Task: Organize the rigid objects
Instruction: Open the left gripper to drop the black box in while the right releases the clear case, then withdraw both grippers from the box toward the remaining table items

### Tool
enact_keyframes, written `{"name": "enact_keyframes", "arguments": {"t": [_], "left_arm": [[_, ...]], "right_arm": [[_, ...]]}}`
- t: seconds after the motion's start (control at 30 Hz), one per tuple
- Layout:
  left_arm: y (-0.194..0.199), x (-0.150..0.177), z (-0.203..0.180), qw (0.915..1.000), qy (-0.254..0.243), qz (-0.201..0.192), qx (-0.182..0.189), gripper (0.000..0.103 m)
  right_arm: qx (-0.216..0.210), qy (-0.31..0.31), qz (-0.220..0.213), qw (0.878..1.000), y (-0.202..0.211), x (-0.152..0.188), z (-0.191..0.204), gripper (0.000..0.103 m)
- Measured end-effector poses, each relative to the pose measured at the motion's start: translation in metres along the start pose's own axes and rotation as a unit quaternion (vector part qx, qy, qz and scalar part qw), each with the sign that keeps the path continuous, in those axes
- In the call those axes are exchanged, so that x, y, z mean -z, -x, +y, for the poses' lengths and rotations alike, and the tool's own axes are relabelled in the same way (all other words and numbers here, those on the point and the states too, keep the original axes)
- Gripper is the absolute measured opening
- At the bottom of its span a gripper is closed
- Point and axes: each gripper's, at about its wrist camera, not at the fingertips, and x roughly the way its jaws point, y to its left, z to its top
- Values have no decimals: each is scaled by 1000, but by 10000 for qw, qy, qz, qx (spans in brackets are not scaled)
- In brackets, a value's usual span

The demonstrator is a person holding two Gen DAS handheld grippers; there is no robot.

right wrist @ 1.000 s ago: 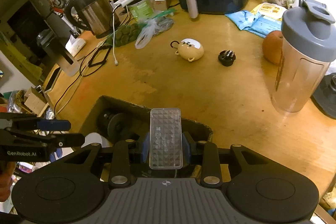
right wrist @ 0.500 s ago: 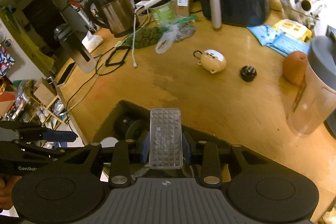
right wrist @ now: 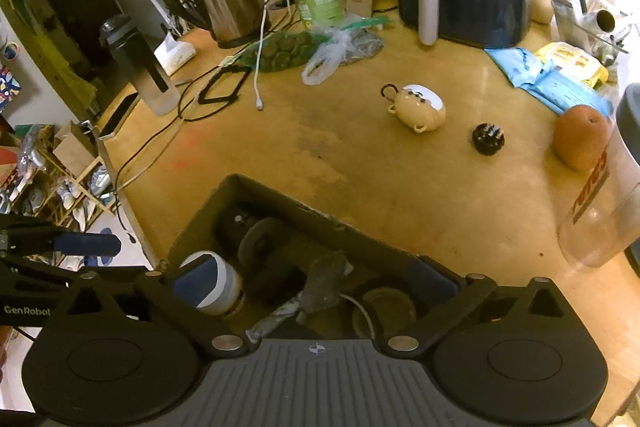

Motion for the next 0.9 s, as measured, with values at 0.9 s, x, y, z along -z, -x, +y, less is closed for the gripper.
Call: {"name": "enact_keyframes", "arguments": {"t": [0.9], "left_arm": [[-43,-61,-34,9922,-1101,61,576,54]], "right_arm": [[699,-1071,-137,9917,10,6,-58,103]]}}
